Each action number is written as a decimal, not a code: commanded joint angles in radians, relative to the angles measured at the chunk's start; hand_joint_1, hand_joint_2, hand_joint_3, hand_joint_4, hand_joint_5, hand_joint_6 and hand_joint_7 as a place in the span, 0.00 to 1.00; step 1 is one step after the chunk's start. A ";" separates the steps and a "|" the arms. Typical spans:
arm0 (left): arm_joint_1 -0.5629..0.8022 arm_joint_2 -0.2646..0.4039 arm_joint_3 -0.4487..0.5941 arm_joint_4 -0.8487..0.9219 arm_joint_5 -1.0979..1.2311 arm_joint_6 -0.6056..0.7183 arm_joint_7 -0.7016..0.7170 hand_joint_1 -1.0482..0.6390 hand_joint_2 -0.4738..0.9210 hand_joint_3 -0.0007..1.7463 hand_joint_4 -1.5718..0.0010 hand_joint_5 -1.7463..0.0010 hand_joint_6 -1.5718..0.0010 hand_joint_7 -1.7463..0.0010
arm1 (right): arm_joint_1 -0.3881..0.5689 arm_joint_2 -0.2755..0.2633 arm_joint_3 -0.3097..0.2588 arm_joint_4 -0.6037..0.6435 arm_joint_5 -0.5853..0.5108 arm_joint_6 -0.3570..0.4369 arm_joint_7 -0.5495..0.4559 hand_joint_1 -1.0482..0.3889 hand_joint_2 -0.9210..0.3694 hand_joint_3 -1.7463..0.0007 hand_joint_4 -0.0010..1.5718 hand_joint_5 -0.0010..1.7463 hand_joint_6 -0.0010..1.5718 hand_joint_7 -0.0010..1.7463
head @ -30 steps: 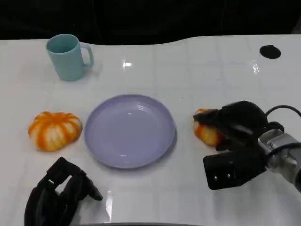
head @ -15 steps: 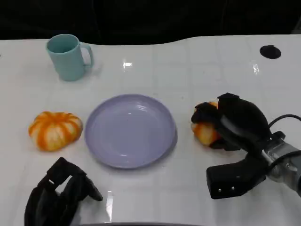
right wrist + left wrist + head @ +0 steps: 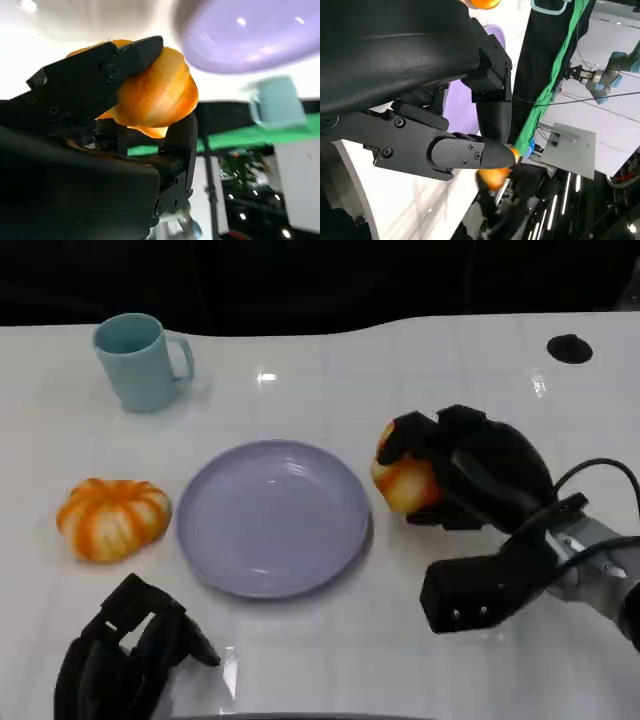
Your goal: Grasp the bread from the table and place it into the plate.
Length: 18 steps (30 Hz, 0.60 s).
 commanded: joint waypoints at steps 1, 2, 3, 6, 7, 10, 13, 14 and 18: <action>-0.007 0.011 0.002 0.014 0.009 -0.011 0.012 0.27 1.00 0.13 0.60 0.00 0.69 0.10 | -0.062 0.032 -0.029 -0.039 0.036 -0.007 0.062 0.70 0.01 0.82 0.44 1.00 0.34 0.97; -0.008 0.011 0.003 0.017 0.010 -0.013 0.012 0.27 1.00 0.13 0.60 0.00 0.69 0.10 | -0.068 0.039 -0.032 -0.044 0.038 -0.005 0.068 0.70 0.03 0.82 0.45 1.00 0.37 0.96; -0.010 0.011 0.003 0.021 0.012 -0.018 0.012 0.28 1.00 0.13 0.60 0.00 0.69 0.10 | -0.078 0.054 -0.036 -0.044 0.042 -0.013 0.069 0.70 0.03 0.82 0.46 1.00 0.38 0.95; -0.014 0.012 0.004 0.028 0.013 -0.025 0.008 0.27 1.00 0.14 0.60 0.00 0.69 0.10 | -0.100 0.089 -0.044 -0.042 0.051 -0.025 0.090 0.70 0.10 0.70 0.50 1.00 0.40 0.98; -0.014 0.013 0.004 0.029 0.014 -0.023 0.009 0.27 1.00 0.14 0.60 0.00 0.69 0.10 | -0.107 0.101 -0.044 -0.043 0.053 -0.023 0.105 0.69 0.15 0.61 0.51 1.00 0.41 0.97; -0.012 0.016 0.004 0.024 0.013 -0.016 0.008 0.27 1.00 0.14 0.60 0.00 0.69 0.10 | -0.126 0.134 -0.043 -0.041 0.053 -0.023 0.131 0.69 0.25 0.53 0.52 1.00 0.41 0.98; -0.011 0.016 0.004 0.023 0.012 -0.014 0.008 0.27 1.00 0.14 0.60 0.00 0.68 0.11 | -0.139 0.169 -0.045 -0.025 0.060 -0.040 0.156 0.70 0.29 0.52 0.53 1.00 0.40 1.00; -0.011 0.016 0.004 0.022 0.013 -0.013 0.009 0.28 1.00 0.14 0.60 0.00 0.68 0.12 | -0.143 0.177 -0.043 -0.021 0.057 -0.040 0.161 0.69 0.28 0.51 0.53 1.00 0.39 1.00; -0.011 0.018 0.004 0.023 0.007 -0.008 0.000 0.28 1.00 0.15 0.60 0.00 0.67 0.14 | -0.156 0.230 -0.037 0.007 0.054 -0.014 0.197 0.61 0.30 0.40 0.56 1.00 0.42 1.00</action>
